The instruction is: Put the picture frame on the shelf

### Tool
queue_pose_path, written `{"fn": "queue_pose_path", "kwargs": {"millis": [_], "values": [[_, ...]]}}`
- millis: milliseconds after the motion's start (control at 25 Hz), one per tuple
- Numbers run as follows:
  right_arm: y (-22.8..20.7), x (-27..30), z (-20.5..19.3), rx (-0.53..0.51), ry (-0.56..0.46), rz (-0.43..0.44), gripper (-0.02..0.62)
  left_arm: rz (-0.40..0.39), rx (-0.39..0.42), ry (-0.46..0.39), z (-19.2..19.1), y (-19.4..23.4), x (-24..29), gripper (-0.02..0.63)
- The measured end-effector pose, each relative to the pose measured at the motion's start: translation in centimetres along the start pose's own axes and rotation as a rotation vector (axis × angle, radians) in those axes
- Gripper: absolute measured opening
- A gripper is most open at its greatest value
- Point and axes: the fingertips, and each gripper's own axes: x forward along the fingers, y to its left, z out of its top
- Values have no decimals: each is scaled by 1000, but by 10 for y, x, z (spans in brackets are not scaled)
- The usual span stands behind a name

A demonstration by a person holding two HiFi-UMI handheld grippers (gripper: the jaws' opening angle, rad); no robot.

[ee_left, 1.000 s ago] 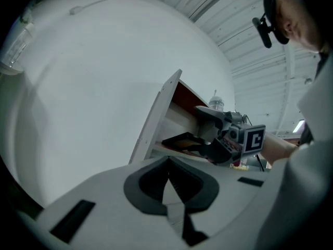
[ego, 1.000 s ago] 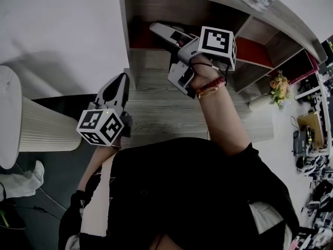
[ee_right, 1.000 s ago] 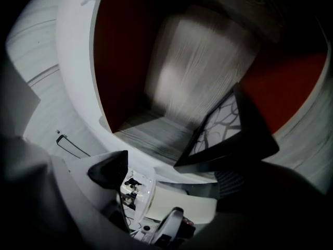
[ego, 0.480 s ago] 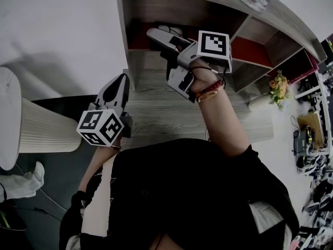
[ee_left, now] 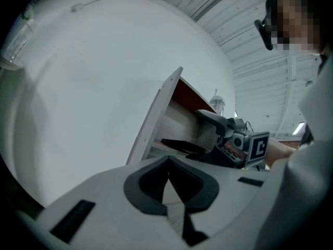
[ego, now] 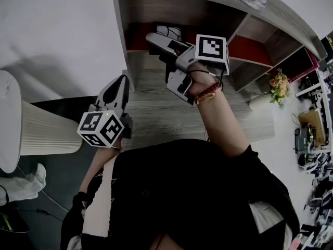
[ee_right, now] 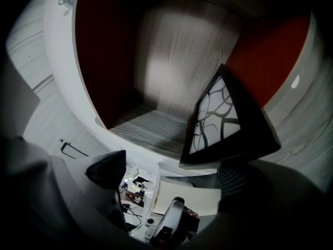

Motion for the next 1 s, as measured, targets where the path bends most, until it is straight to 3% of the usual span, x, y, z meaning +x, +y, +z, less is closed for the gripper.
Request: {"fn": "queue_pose_path", "kwargs": {"millis": [1000], "values": [[-13, 4, 2, 37, -10, -3, 532, 0, -19, 1, -3, 7, 4, 11]]}}
